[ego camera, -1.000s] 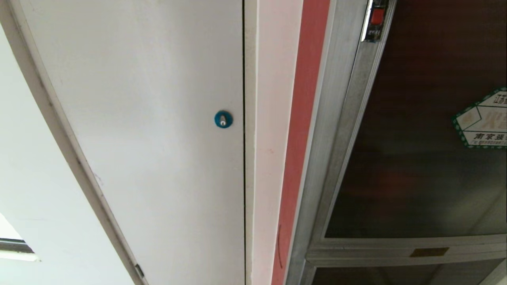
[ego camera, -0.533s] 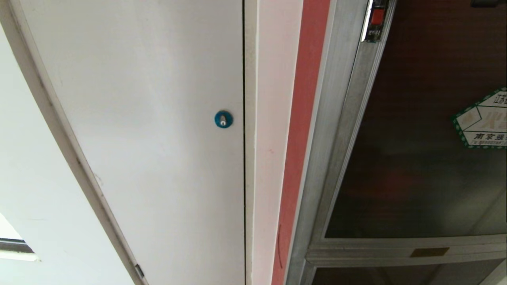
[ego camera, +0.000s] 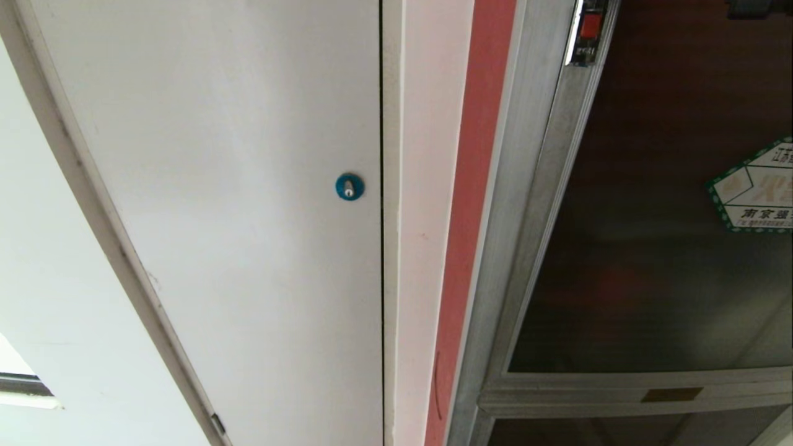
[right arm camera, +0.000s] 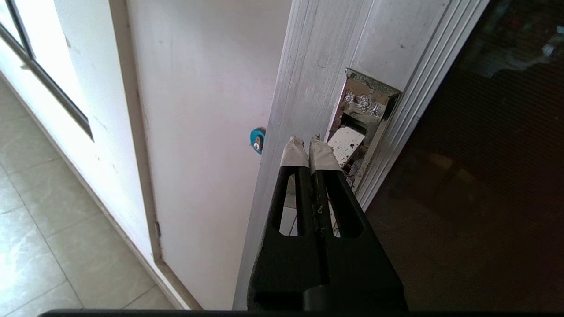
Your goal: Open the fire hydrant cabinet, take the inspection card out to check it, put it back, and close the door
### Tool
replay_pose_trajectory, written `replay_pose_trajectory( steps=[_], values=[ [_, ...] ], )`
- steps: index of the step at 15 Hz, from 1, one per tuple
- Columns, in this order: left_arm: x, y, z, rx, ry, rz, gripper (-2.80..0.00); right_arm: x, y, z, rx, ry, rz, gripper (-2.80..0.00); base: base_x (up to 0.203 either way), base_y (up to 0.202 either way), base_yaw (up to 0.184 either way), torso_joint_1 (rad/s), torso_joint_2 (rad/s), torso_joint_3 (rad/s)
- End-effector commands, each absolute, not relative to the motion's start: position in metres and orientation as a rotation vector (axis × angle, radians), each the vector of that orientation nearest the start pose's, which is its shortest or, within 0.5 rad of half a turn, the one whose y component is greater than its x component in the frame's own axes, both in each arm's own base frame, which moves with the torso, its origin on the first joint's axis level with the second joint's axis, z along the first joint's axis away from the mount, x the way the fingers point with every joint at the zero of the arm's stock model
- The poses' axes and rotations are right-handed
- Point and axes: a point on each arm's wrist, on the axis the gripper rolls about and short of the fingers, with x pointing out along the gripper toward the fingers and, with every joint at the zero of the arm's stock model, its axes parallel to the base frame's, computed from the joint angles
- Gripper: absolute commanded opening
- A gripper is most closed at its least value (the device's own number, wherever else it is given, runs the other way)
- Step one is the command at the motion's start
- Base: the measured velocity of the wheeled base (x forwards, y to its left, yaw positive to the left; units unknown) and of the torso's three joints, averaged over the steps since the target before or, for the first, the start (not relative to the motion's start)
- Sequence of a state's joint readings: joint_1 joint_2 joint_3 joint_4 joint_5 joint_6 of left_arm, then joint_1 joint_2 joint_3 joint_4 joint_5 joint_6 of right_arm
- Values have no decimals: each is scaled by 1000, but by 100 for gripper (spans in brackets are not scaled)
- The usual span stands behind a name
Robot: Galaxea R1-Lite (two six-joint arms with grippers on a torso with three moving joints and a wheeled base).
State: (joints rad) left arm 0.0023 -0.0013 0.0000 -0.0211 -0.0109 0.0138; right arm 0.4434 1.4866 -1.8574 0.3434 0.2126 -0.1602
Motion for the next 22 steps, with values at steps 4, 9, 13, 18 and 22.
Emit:
replay_pose_trajectory(
  steps=[4, 9, 13, 18, 22],
  values=[
    [-22, 0, 76, 14, -15, -8, -280, 195, 97, 431, -154, -61, 652, -280, 0, 0, 0, 0, 0, 0],
    [-22, 0, 76, 14, -15, -8, -280, 198, 94, 428, -155, -45, 630, -280, 0, 0, 0, 0, 0, 0],
    [-22, 0, 76, 14, -15, -9, -280, 202, 93, 423, -153, -21, 626, -280, 0, 0, 0, 0, 0, 0],
    [-22, 0, 76, 14, -15, -8, -280, 206, 94, 420, -155, -11, 621, -280, 0, 0, 0, 0, 0, 0],
    [-22, 0, 76, 14, -15, -8, -280, 214, 96, 419, -157, -21, 614, -280, 0, 0, 0, 0, 0, 0]
  ],
)
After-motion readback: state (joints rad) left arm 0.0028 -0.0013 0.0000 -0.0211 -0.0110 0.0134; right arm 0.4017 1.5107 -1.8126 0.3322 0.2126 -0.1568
